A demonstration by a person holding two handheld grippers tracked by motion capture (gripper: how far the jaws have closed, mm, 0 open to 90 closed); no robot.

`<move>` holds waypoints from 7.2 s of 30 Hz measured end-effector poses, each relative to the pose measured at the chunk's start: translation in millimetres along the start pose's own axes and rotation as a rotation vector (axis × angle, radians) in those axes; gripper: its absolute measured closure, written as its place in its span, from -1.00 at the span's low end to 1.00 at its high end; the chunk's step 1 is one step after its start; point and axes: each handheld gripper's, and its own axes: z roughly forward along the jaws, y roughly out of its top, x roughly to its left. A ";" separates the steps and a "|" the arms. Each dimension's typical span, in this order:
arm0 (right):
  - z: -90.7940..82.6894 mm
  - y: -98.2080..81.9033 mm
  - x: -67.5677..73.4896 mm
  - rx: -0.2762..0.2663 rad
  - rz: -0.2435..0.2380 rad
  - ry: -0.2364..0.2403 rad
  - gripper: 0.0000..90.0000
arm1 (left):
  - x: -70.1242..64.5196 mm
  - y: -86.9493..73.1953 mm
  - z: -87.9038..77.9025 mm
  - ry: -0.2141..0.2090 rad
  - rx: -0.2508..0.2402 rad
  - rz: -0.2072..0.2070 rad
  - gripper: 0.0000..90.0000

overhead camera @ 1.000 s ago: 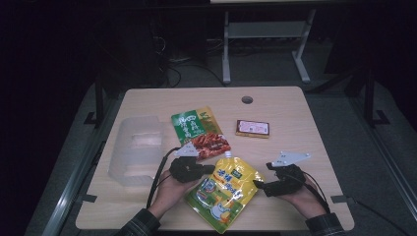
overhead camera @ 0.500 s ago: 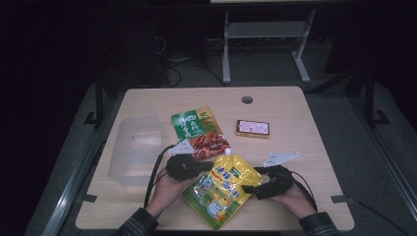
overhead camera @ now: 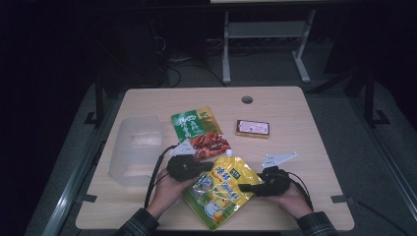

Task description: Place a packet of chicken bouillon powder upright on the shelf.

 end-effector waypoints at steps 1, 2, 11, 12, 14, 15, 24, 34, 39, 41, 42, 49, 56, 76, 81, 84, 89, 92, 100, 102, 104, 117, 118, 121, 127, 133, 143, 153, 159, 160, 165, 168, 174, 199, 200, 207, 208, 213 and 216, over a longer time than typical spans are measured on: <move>-0.1 0.3 1.3 -0.001 -0.017 0.000 0.55 | -0.9 0.0 0.2 0.004 0.000 -0.001 1.00; 0.7 0.8 2.8 -0.001 -0.029 -0.007 0.61 | -1.3 0.1 0.1 0.006 0.001 0.006 1.00; -2.4 5.8 4.6 0.002 -0.083 -0.023 0.99 | -1.0 -0.9 -0.8 0.003 -0.002 0.006 1.00; -3.0 6.6 4.2 0.003 -0.085 -0.028 0.99 | -1.2 -1.1 -0.8 0.005 0.001 0.008 1.00; -4.2 8.8 4.6 0.004 -0.082 -0.029 1.00 | -1.5 -1.4 -1.0 0.010 -0.001 0.013 1.00; -4.4 9.7 4.9 0.005 -0.085 -0.031 1.00 | -1.3 -1.4 -1.2 0.013 -0.002 0.016 1.00; -6.7 26.1 8.9 0.021 -0.122 -0.046 1.00 | -3.4 -5.2 -9.7 0.006 0.003 0.034 0.73; -17.3 52.2 13.7 -0.026 -0.163 -0.057 1.00 | -15.0 -20.2 -24.9 -0.014 0.050 0.077 -0.03; -29.0 69.7 14.1 -0.101 -0.166 -0.066 1.00 | -18.0 -30.2 -34.5 -0.032 0.050 0.070 -0.11; -31.9 76.0 15.7 -0.120 -0.177 -0.067 1.00 | -19.8 -34.3 -37.3 -0.043 0.047 0.066 -0.14; -32.9 79.3 16.5 -0.124 -0.183 -0.062 1.00 | -21.1 -36.3 -38.0 -0.049 0.043 0.060 -0.16; -32.2 99.7 26.4 -0.147 -0.222 -0.042 1.00 | -26.6 -46.4 -40.8 -0.071 0.063 0.094 -0.29; -24.9 110.1 31.2 -0.136 -0.239 -0.040 1.00 | -29.4 -54.1 -38.8 -0.068 0.075 0.123 -0.43; 1.3 154.8 36.6 -0.152 -0.242 -0.015 1.00 | -46.1 -59.6 -17.0 -0.069 0.121 0.240 -0.46; 15.3 170.5 38.1 -0.140 -0.248 -0.002 1.00 | -48.8 -60.7 -14.5 -0.068 0.127 0.244 -0.49; 20.8 177.9 40.5 -0.141 -0.251 0.005 1.00 | -51.8 -61.5 -12.1 -0.068 0.123 0.245 -0.53; 27.4 190.7 45.8 -0.143 -0.259 0.015 1.00 | -54.8 -62.2 -7.6 -0.059 0.133 0.258 -0.57; 30.5 197.4 49.8 -0.145 -0.260 0.024 1.00 | -55.7 -62.3 -5.6 -0.062 0.137 0.262 -0.60; 41.8 216.2 61.3 -0.148 -0.273 0.044 1.00 | -54.5 -62.7 -3.3 -0.065 0.157 0.288 -0.62; 46.0 219.9 63.6 -0.146 -0.272 0.049 1.00 | -53.8 -62.8 -2.3 -0.064 0.156 0.296 -0.63; 50.0 223.3 65.6 -0.145 -0.274 0.050 1.00 | -53.3 -63.0 -2.1 -0.061 0.155 0.293 -0.63; 75.3 243.7 82.6 -0.130 -0.293 0.075 1.00 | -54.4 -64.2 -0.4 -0.069 0.151 0.280 -0.65; 76.3 244.8 83.7 -0.130 -0.293 0.078 1.00 | -54.6 -64.2 -0.5 -0.066 0.152 0.280 -0.65; 80.1 249.0 86.0 -0.129 -0.294 0.081 1.00 | -54.0 -63.8 -0.1 -0.065 0.157 0.294 -0.65; 90.8 257.6 92.8 -0.115 -0.314 0.094 1.00 | -54.5 -64.2 0.6 -0.063 0.165 0.305 -0.66; 101.3 262.8 100.0 -0.109 -0.321 0.110 1.00 | -55.3 -65.4 -0.8 -0.059 0.166 0.304 -0.66; 121.0 268.5 105.7 -0.088 -0.325 0.135 1.00 | -53.8 -70.8 -11.3 -0.017 0.169 0.295 -0.66; 135.2 272.9 112.3 -0.084 -0.330 0.148 1.00 | -54.8 -74.7 -17.1 -0.002 0.159 0.263 -0.66; 143.1 271.8 112.7 -0.080 -0.327 0.158 1.00 | -54.1 -74.3 -17.6 0.000 0.165 0.272 -0.66; 144.3 271.4 113.1 -0.078 -0.323 0.159 1.00 | -54.1 -74.2 -17.6 0.000 0.168 0.275 -0.66; 149.5 269.0 112.2 -0.073 -0.316 0.167 1.00 | -54.2 -73.9 -17.0 -0.003 0.171 0.284 -0.66; 151.4 267.9 112.1 -0.075 -0.303 0.173 1.00 | -54.3 -73.8 -16.8 -0.004 0.172 0.285 -0.66; 156.7 266.1 113.8 -0.063 -0.311 0.179 1.00 | -54.3 -73.7 -16.7 -0.004 0.173 0.287 -0.66; 173.9 246.7 113.4 0.019 -0.361 0.160 0.94 | -55.8 -74.8 -13.3 -0.015 0.161 0.281 -0.66; 173.9 245.8 113.3 0.028 -0.373 0.154 0.94 | -55.7 -74.7 -13.2 -0.015 0.165 0.284 -0.66; 173.6 240.0 112.4 0.055 -0.383 0.140 0.85 | -55.8 -74.6 -12.6 -0.016 0.168 0.288 -0.66; 173.2 240.1 112.7 0.054 -0.380 0.143 0.79 | -56.0 -74.7 -12.6 -0.017 0.164 0.285 -0.66; 167.9 240.6 113.1 0.047 -0.381 0.139 0.48 | -54.7 -74.3 -13.7 -0.013 0.171 0.292 -0.66; 163.8 240.0 113.1 0.043 -0.388 0.114 0.20 | -54.9 -74.3 -13.5 -0.015 0.168 0.289 -0.66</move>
